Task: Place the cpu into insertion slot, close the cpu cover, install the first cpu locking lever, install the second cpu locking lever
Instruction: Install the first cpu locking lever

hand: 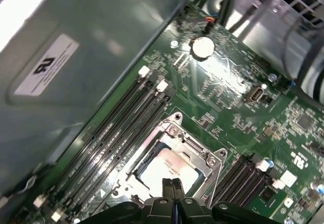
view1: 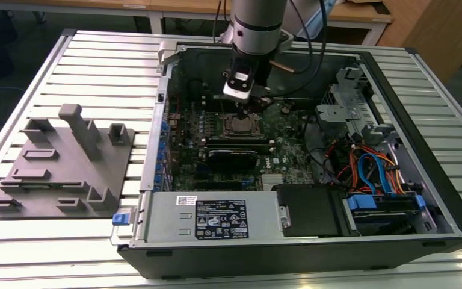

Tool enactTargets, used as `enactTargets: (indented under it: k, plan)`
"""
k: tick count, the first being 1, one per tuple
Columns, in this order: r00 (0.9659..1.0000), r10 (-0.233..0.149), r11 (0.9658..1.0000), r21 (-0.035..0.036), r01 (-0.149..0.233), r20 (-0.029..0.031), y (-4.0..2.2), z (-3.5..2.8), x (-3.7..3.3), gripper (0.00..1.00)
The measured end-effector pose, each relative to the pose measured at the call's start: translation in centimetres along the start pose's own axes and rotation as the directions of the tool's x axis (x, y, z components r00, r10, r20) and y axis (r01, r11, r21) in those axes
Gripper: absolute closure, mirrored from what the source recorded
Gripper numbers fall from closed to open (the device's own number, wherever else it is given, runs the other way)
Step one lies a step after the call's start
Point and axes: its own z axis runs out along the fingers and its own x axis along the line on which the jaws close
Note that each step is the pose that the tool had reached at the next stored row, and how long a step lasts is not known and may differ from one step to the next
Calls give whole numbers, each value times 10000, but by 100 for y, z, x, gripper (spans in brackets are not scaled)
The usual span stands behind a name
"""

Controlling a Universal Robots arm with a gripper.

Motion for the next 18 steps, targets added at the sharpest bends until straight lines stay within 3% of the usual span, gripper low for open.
enactTargets:
  k: [4, 9, 18]
  plan:
    - [9983, -577, 9983, -2, 577, -5, 0, 2, 0, 90]
    - [9926, -1216, 9926, -7, 1216, -11, -1, 4, 0, 90]
    - [9751, -2218, 9751, -12, 2218, -18, -6, 6, 1, 90]
